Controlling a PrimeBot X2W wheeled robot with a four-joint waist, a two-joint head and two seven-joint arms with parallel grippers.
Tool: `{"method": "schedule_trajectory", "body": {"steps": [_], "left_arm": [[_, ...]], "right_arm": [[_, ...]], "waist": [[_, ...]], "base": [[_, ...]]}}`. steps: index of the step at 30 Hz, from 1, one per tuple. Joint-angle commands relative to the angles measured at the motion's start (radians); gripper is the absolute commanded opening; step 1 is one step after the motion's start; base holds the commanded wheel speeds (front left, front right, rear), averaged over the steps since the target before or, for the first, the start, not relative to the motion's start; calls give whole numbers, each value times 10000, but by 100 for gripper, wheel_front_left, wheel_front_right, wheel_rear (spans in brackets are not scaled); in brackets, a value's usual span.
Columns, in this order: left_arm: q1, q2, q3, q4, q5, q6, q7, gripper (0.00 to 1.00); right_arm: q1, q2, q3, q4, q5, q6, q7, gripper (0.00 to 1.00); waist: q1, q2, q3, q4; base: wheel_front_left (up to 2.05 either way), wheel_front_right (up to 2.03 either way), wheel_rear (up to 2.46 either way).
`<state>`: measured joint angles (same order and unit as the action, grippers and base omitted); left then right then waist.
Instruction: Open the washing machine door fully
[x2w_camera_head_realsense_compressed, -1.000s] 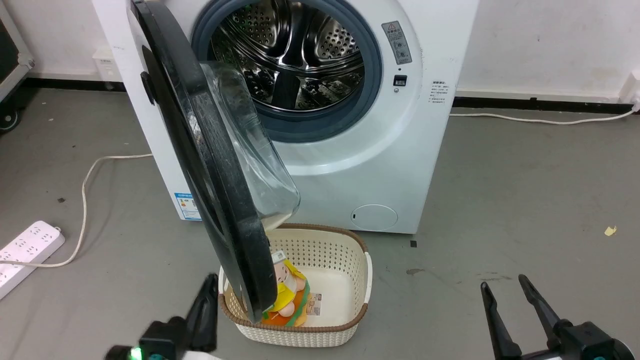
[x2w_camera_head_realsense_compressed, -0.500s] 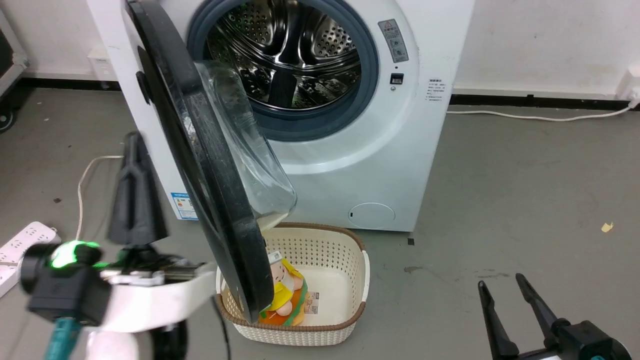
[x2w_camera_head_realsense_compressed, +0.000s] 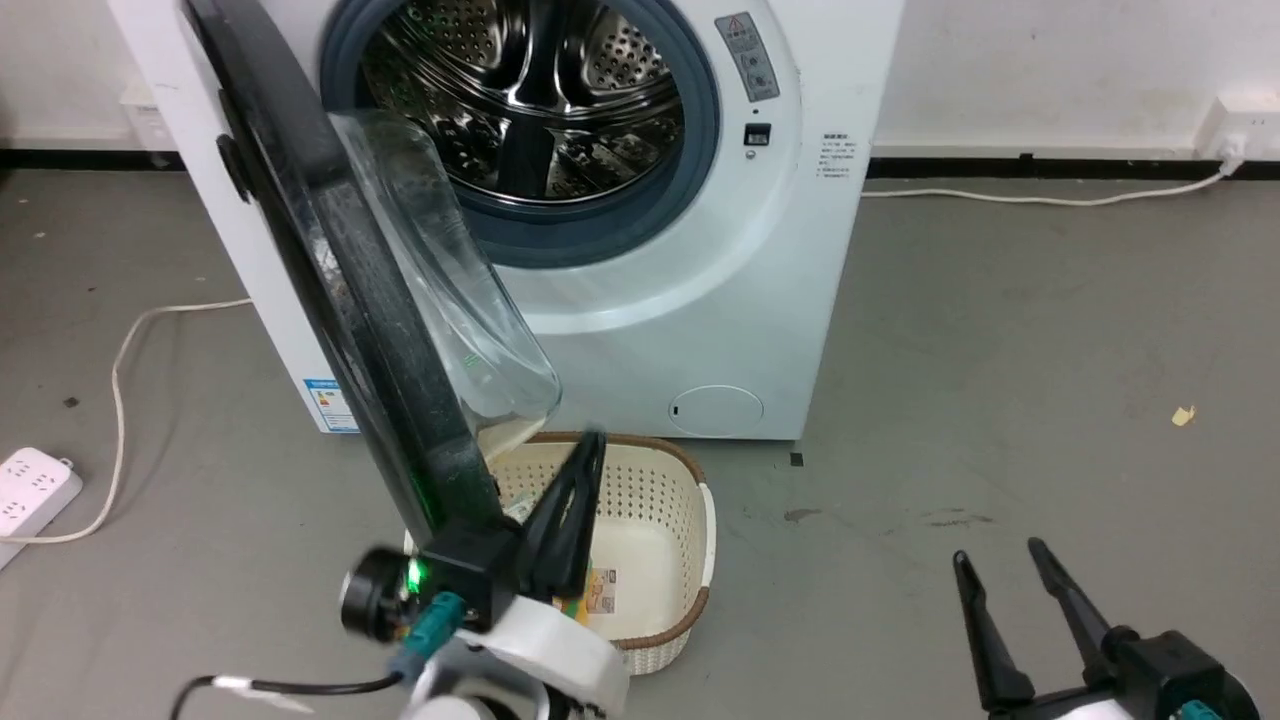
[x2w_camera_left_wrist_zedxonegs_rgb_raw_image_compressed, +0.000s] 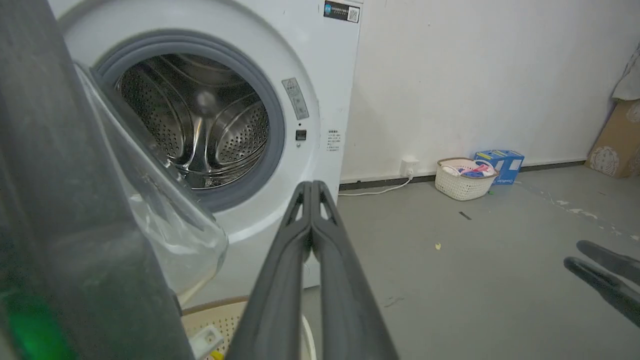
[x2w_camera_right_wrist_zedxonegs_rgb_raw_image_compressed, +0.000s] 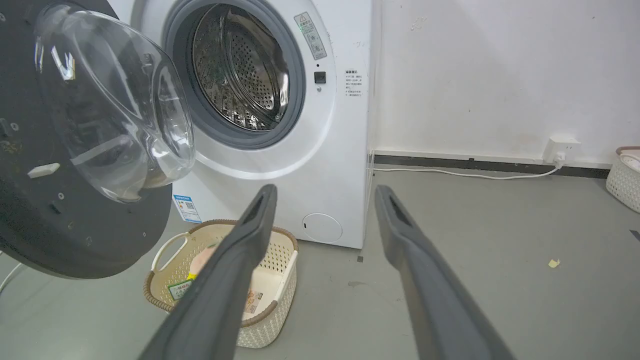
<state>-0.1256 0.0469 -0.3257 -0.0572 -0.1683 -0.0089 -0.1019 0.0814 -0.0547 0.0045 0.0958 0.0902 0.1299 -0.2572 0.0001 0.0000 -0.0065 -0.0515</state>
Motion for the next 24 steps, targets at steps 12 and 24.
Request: {"method": "schedule_trajectory", "body": {"steps": [12, 24], "left_arm": [[-135, 203, 388, 2768, -303, 438, -477, 0], [-15, 380, 465, 3204, -486, 480, -745, 0]], "right_arm": [[-190, 45, 77, 80, 288, 8, -45, 100], [-70, 45, 241, 308, 337, 8, -45, 100]], "waist": [[-1, 0, 346, 383], [-1, 0, 38, 1780]], "base": [[0, 0, 0], [0, 0, 0]]}}
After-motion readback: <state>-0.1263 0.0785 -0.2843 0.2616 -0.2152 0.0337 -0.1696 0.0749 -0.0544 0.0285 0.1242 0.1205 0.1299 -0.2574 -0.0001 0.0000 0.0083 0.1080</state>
